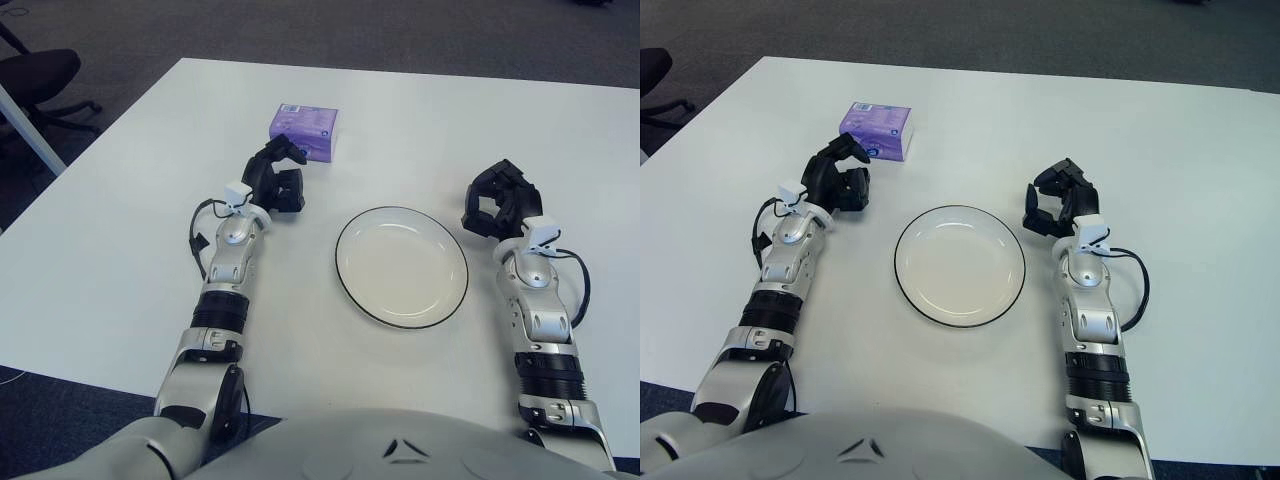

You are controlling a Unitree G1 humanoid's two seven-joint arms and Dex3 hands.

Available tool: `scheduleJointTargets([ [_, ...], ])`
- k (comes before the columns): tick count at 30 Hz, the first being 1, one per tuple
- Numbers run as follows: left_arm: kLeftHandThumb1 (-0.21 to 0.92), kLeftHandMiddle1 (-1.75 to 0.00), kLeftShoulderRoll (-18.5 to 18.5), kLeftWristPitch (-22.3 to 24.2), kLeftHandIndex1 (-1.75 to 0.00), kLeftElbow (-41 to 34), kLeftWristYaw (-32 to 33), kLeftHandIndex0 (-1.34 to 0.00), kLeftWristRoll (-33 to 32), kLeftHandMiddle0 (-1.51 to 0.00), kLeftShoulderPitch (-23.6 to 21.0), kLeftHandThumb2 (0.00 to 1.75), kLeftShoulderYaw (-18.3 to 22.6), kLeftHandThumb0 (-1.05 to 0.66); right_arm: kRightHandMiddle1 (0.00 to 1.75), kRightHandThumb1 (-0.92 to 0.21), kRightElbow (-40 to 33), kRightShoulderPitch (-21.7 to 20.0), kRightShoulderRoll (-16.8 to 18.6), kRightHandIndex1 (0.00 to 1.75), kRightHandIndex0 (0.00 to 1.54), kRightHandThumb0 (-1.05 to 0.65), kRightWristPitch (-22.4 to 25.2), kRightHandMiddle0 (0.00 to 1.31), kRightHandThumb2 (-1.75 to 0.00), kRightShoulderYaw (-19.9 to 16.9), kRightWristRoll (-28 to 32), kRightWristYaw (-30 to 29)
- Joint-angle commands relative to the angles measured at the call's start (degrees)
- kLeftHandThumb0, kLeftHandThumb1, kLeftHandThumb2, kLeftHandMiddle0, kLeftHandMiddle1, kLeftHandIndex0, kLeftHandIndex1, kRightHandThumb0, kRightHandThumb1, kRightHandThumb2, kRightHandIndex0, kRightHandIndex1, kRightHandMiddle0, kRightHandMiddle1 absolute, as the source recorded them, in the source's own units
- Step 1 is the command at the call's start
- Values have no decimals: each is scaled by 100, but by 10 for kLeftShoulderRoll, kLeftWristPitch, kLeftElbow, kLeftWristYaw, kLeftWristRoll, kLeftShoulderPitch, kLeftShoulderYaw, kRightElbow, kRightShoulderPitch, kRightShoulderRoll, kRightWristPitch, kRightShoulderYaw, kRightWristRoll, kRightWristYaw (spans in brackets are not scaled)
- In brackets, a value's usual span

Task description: Put the tissue paper into the plate.

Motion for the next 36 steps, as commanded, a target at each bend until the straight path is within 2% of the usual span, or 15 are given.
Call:
scheduleJointTargets([
  [1, 23, -175, 25, -51, -175, 30, 49, -68, 58, -135, 22, 142, 1, -51, 175, -37, 39, 126, 55, 175, 97, -46, 5, 57, -125, 0, 12, 1],
  [10, 27, -175, 55, -112, -175, 14, 119, -65, 161, -135, 3, 138, -19, -50, 175, -38, 43, 126, 51, 175, 97, -46, 2, 56, -123, 1, 9, 1],
  [17, 28, -175, 72, -133, -175, -31, 171, -64, 246, -132, -14, 136, -41, -49, 175, -39, 48, 126, 48, 175, 97, -46, -2, 55, -122, 2, 6, 1],
  [27, 28, -175, 124, -201, -175, -2, 214, -64, 319, -124, -53, 135, -56, -49, 175, -39, 49, 130, 45, 175, 97, -46, -9, 55, -122, 5, 2, 0],
  [31, 31, -175, 139, -219, -175, 9, 227, -62, 338, -118, -69, 132, -61, -48, 175, -39, 48, 131, 45, 175, 96, -46, -10, 55, -123, 6, 1, -1],
  [33, 33, -175, 150, -233, -175, 16, 250, -60, 368, -114, -84, 130, -70, -48, 175, -39, 48, 131, 46, 175, 96, -46, -10, 55, -123, 7, -1, -3],
  [34, 36, -175, 154, -238, -175, 19, 260, -57, 380, -101, -90, 125, -74, -47, 175, -39, 48, 131, 46, 175, 96, -46, -10, 55, -123, 7, -2, -3],
  [36, 41, -175, 160, -238, -175, 23, 279, -54, 407, -86, -102, 120, -84, -45, 175, -39, 48, 131, 46, 175, 95, -46, -10, 55, -123, 8, -4, -5],
])
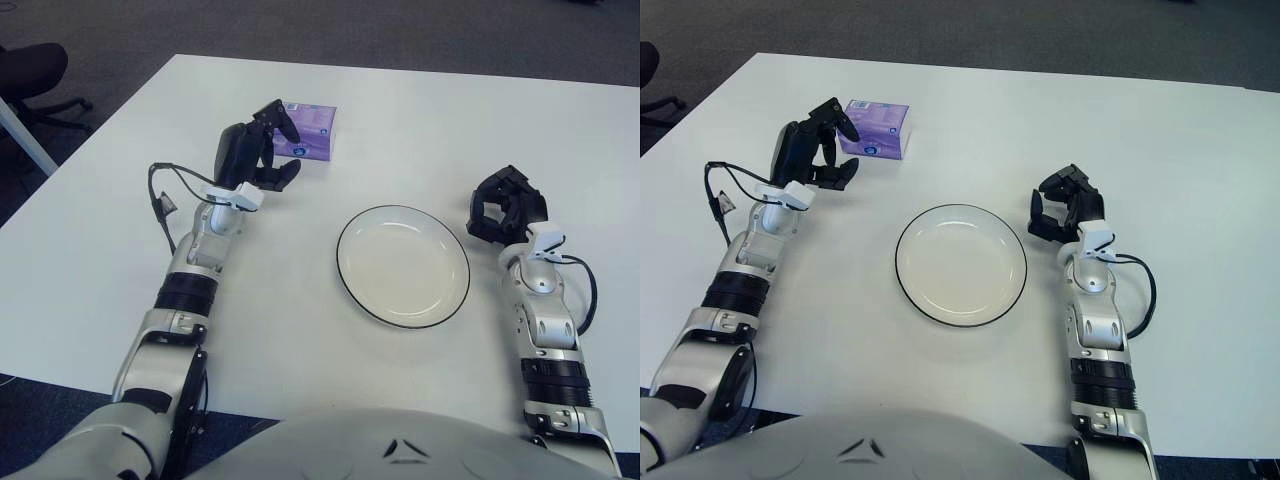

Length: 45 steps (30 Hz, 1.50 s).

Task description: Put the tissue paper into the plate.

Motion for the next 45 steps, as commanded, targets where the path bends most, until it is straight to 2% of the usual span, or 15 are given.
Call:
scheduleJointTargets([
  [1, 44, -175, 26, -28, -175, 16, 48, -51, 63, -75, -48, 116, -25, -44, 175, -39, 44, 114, 54, 175, 95, -46, -10, 56, -123, 8, -2, -5],
  [8, 57, -175, 36, -17, -175, 39, 79, -41, 113, -39, -85, 99, -56, -41, 175, -38, 44, 115, 53, 175, 95, -46, -8, 56, -123, 11, -9, -9],
  [13, 68, -159, 45, -25, -174, 62, 82, -34, 130, -24, -113, 84, -78, -39, 175, -39, 44, 117, 53, 175, 96, -46, -6, 56, -123, 12, -11, -9],
  [15, 61, -148, 54, -29, -160, 70, 82, -14, 143, -19, -126, 84, -89, -55, 175, -39, 44, 117, 54, 175, 97, -46, -8, 55, -123, 13, -11, -9],
  [20, 60, -126, 71, -30, -133, 82, 87, -2, 173, -12, -149, 81, -111, -71, 175, -39, 44, 118, 54, 175, 97, -45, -11, 55, -122, 14, -11, -8],
  [28, 62, -104, 90, -29, -107, 116, 105, 0, 225, -5, -196, 68, -152, -85, 175, -41, 45, 117, 53, 175, 96, -45, -8, 54, -120, 17, -17, -11],
  [33, 70, -89, 96, -19, -93, 141, 110, 0, 252, -2, -224, 55, -177, -93, 175, -41, 42, 119, 55, 175, 95, -45, -5, 54, -120, 18, -20, -14],
  [37, 85, -63, 96, -10, -72, 178, 86, 0, 264, 0, -254, 37, -202, -102, 175, -42, 39, 119, 57, 175, 95, -45, -2, 53, -119, 21, -25, -20],
  [42, 91, -23, 91, -2, -38, 215, 28, 0, 251, 0, -278, 38, -220, -104, 175, -43, 37, 119, 56, 175, 94, -45, 2, 53, -118, 25, -29, -28],
  [45, 92, -9, 84, -3, -23, 249, 5, 0, 243, 0, -296, 41, -231, -105, 175, -43, 37, 119, 56, 175, 94, -44, 3, 52, -118, 26, -33, -31],
])
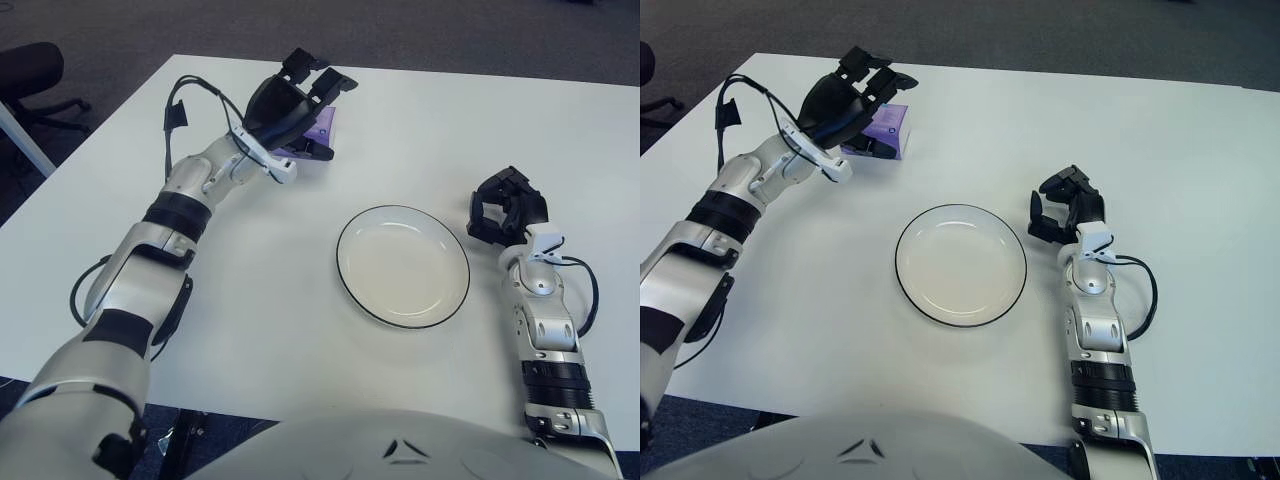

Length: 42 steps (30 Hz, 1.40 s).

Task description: Put the tissue paper into the plate.

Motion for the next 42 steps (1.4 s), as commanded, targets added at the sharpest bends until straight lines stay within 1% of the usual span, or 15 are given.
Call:
scheduleJointTargets([
  [1, 92, -7, -4, 6, -20, 61, -48, 0, -3, 0, -48, 42, -27, -105, 175, -43, 43, 115, 58, 175, 94, -44, 3, 52, -118, 18, -10, -13],
  [3, 92, -3, -10, 5, -12, 85, -54, 0, -4, 0, -59, 44, -35, -105, 175, -43, 43, 115, 58, 175, 94, -44, 4, 52, -117, 18, -12, -14],
  [6, 92, -1, -22, 10, -4, 136, -40, 0, 6, 0, -81, 46, -51, -105, 175, -44, 43, 115, 57, 175, 93, -44, 4, 52, -117, 19, -13, -15],
  [10, 92, 0, -31, 12, -1, 177, -28, 0, 7, 0, -98, 47, -66, -105, 175, -44, 45, 115, 57, 175, 93, -44, 1, 51, -116, 21, -15, -17],
  [16, 92, 0, -46, 18, 0, 232, -20, 0, 5, 0, -122, 57, -83, -105, 175, -43, 43, 116, 56, 175, 93, -44, 1, 52, -117, 24, -21, -21],
  [23, 92, 0, -52, 21, -1, 265, -27, -1, -2, 0, -135, 62, -96, -105, 175, -43, 40, 118, 53, 175, 93, -44, 5, 52, -117, 28, -22, -20],
  [30, 92, 0, -55, 28, -5, 289, -49, -1, -16, 0, -139, 64, -97, -105, 175, -44, 40, 122, 51, 175, 92, -44, 0, 52, -117, 29, -22, -18],
  [34, 92, 0, -58, 37, -6, 299, -56, 0, -20, 0, -141, 67, -97, -105, 175, -44, 41, 123, 48, 175, 92, -44, -1, 52, -117, 30, -28, -18],
  [42, 92, 0, -69, 75, 0, 322, -71, 0, -30, 0, -143, 76, -91, -105, 175, -44, 40, 123, 46, 175, 93, -44, 4, 52, -117, 31, -35, -19],
])
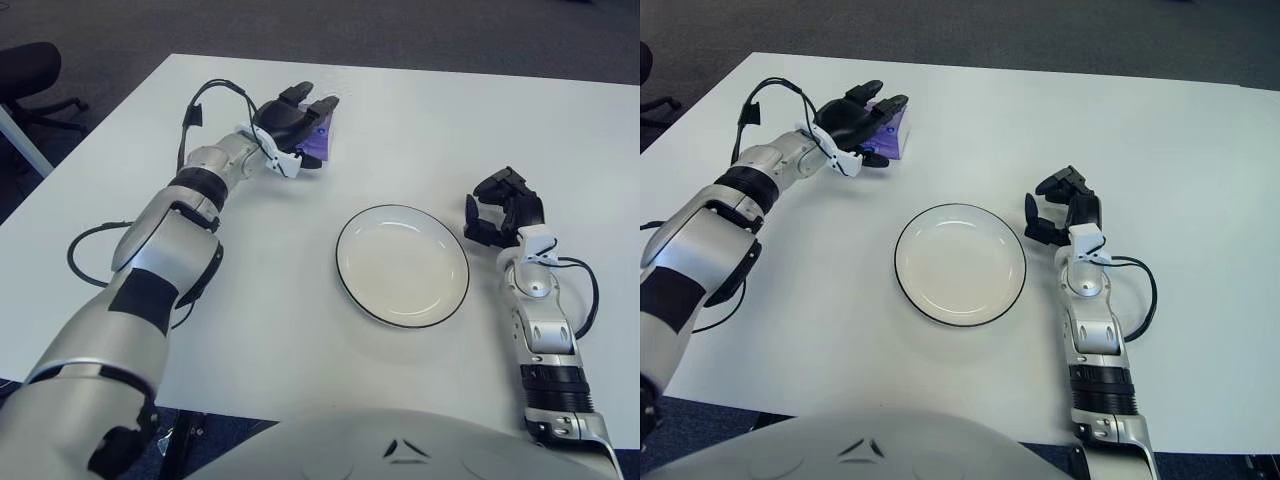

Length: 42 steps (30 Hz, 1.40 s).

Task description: Put the tissue paper into the plate.

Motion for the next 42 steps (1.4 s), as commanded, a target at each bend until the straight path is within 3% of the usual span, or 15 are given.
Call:
scheduleJointTargets([
  [1, 92, 0, -8, 25, 0, 18, -14, 0, -19, 0, -29, 77, 2, -105, 175, -44, 51, 112, 50, 175, 92, -44, 4, 52, -117, 14, -7, -6],
  [24, 92, -1, -40, 100, 0, 40, 14, 0, -99, -2, 2, 86, 44, -105, 175, -41, 43, 120, 47, 175, 95, -45, 2, 54, -120, 24, -19, -8],
  [36, 92, -6, -43, 93, -3, 38, -26, -4, -118, -11, 9, 87, 46, -105, 175, -41, 31, 125, 42, 175, 96, -45, 11, 54, -120, 30, -13, 0],
  [38, 92, -12, -40, 83, -15, 36, -40, -2, -122, -15, 11, 87, 45, -104, 175, -41, 27, 126, 40, 175, 95, -45, 14, 54, -120, 31, -12, 1],
  [42, 92, -54, -38, 74, -42, 36, -64, 0, -124, -14, 9, 84, 44, -99, 175, -42, 21, 127, 38, 175, 95, -45, 20, 53, -119, 33, -8, 6],
])
